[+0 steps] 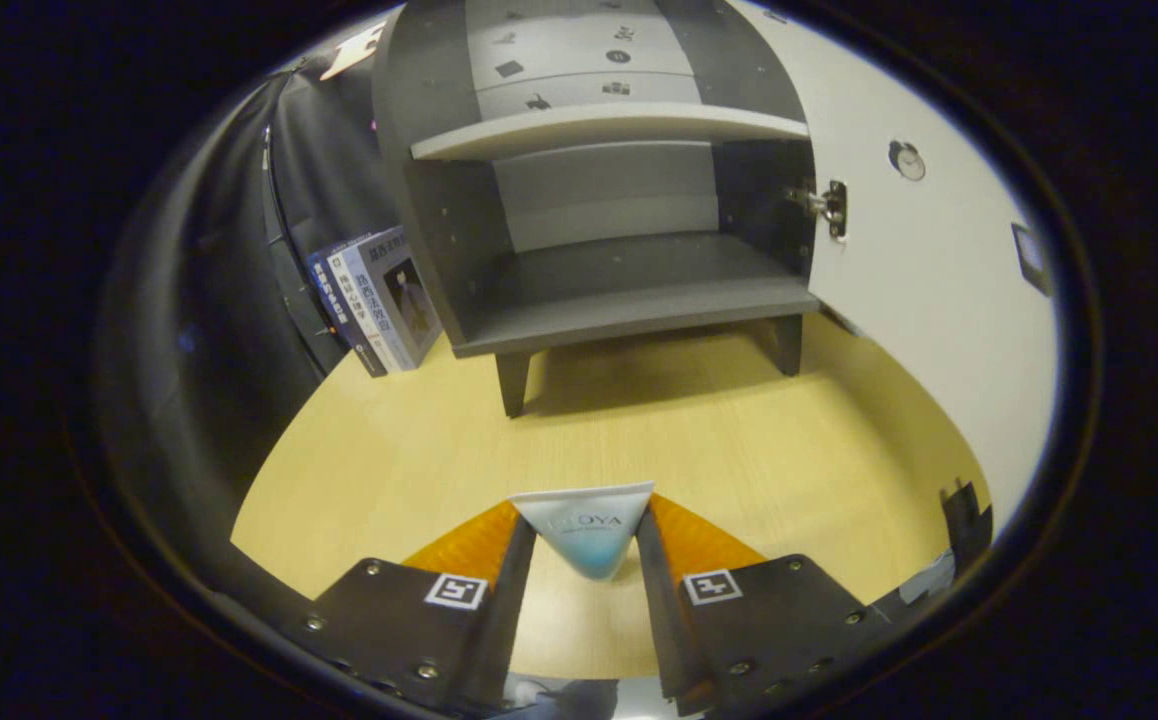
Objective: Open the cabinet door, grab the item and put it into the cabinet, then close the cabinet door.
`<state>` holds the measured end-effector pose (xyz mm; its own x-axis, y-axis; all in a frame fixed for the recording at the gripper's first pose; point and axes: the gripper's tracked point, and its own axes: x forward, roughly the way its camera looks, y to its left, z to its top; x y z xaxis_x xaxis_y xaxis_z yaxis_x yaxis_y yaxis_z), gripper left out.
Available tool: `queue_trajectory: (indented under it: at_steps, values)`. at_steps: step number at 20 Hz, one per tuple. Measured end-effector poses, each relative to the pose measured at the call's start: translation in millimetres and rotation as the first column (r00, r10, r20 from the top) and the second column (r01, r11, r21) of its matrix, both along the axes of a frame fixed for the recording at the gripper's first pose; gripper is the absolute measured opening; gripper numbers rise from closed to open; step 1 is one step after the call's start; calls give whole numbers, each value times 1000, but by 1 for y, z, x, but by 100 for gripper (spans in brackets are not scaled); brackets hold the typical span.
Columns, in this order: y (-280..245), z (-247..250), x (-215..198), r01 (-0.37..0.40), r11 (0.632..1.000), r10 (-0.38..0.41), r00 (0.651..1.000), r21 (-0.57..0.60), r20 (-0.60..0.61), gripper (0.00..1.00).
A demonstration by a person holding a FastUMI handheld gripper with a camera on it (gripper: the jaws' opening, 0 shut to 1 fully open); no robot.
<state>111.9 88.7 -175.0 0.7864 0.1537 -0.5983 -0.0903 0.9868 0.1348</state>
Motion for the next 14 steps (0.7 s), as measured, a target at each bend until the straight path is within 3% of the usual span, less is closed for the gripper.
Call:
queue_trajectory:
  at_steps: [6,14]
  values:
    - [-1,46,43,-14,1000,15,983,-8,183,57]
    - [-4,104,106,-33,999,45,903,-36,426,56]
